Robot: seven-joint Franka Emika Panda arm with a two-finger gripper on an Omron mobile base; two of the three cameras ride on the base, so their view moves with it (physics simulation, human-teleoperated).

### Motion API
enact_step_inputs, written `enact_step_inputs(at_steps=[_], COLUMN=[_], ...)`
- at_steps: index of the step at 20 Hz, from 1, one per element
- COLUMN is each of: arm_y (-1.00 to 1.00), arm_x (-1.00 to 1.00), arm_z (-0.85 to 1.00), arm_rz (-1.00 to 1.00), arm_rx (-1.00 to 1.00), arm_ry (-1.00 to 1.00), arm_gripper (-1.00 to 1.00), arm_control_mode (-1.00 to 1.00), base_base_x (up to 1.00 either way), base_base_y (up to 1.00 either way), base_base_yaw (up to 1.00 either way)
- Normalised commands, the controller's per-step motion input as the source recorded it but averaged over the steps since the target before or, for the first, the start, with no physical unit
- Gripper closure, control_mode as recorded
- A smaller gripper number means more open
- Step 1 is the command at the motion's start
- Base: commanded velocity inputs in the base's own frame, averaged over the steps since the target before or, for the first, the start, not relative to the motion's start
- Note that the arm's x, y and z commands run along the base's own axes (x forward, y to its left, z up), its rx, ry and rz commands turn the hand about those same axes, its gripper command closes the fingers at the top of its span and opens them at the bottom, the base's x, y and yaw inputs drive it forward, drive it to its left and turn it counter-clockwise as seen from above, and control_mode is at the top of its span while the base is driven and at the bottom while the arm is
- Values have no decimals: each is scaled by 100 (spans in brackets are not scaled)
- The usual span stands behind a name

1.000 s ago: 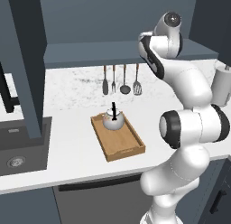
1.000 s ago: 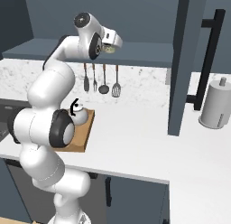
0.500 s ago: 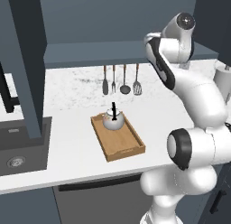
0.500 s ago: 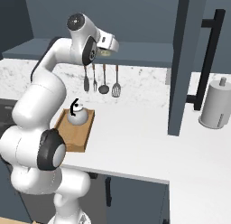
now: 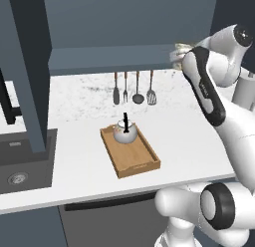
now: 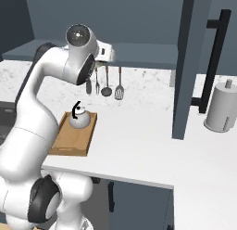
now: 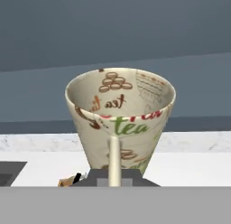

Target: Pick the kettle from the counter and place it on the tray. Then pick the mug from the cabinet and place it on the tray. Then close the cabinet doors.

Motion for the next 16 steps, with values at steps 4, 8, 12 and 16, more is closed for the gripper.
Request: enact_step_inputs(at_steps=[4,8,12,16], arm_y=[0,13,40,57], arm_x=[-94,-85,-74,-39], arm_z=[-5,-35,-54,-77], arm_rz=[57,65,63,43], arm_rx=[0,-4,-10,-13], arm_ry=[14,12,1,0], arm_gripper=[100,100,100,100], arm_control_mode=[-100,-100,-100,-100], base_base_x=[0,0,0,0], base_base_y=[0,0,0,0], base_base_yaw=[0,0,0,0])
